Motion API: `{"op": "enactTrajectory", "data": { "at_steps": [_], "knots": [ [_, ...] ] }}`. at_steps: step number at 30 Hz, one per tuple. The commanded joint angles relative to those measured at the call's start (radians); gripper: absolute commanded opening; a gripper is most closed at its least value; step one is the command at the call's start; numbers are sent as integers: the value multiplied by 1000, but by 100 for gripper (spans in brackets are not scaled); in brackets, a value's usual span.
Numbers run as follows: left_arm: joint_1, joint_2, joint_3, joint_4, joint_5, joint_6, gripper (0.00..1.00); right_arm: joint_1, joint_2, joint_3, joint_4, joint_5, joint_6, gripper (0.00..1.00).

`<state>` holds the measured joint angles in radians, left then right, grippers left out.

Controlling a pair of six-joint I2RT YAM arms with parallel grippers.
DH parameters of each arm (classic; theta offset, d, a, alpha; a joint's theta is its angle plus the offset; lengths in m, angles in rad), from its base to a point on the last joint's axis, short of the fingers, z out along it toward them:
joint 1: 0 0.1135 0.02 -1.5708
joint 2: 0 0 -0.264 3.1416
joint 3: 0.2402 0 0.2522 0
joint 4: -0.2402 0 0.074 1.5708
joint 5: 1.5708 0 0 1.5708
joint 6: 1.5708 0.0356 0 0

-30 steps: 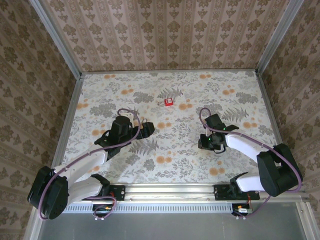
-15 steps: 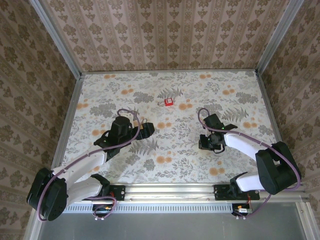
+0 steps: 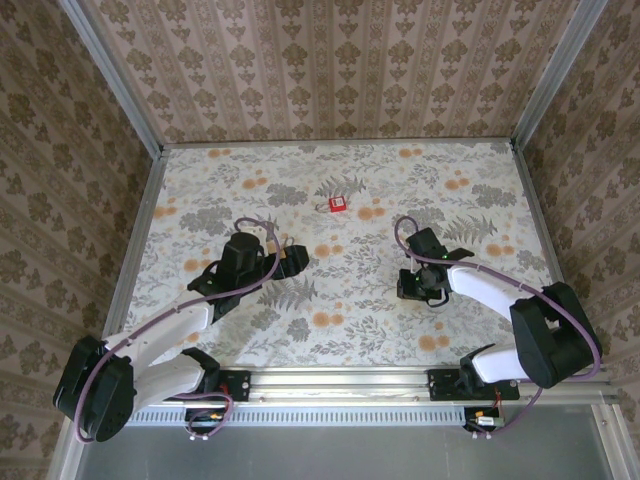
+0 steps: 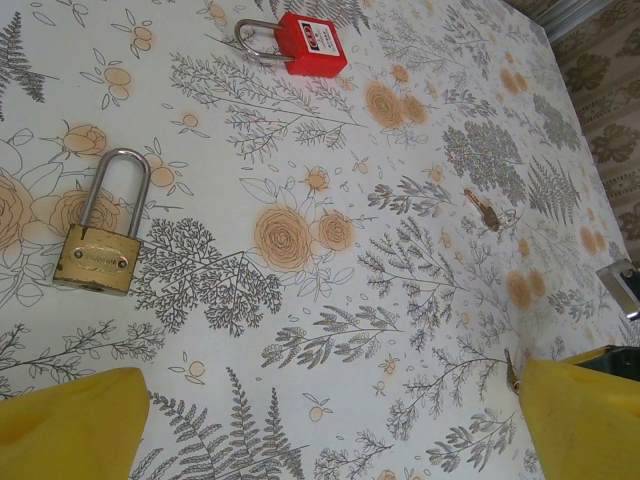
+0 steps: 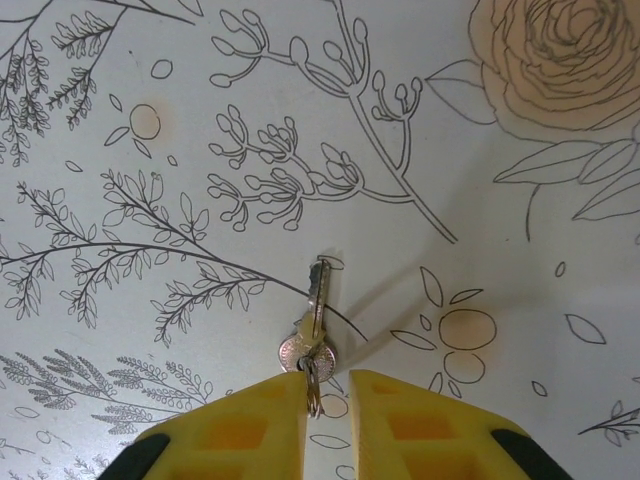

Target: Unlock with the key

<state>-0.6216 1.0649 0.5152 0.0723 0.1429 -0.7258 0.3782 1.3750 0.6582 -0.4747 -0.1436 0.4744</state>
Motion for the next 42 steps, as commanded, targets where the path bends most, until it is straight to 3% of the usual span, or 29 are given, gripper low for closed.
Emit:
{"op": "enactTrajectory", "data": {
  "at_steps": [1, 18, 28, 42],
  "knots": [
    [-6, -11, 23, -15, 3, 11, 95, 8, 10, 14, -1, -20, -2, 18],
    [-7, -6, 20, -7, 3, 9, 96, 27, -78, 44, -57, 12, 7, 3],
    [-20, 1, 19, 4, -2, 14, 95, 63, -141, 107, -131, 34, 20, 1],
    [-200, 11, -10, 132, -113, 173, 95, 178, -198, 326, -262, 71, 43, 1]
  ]
}}
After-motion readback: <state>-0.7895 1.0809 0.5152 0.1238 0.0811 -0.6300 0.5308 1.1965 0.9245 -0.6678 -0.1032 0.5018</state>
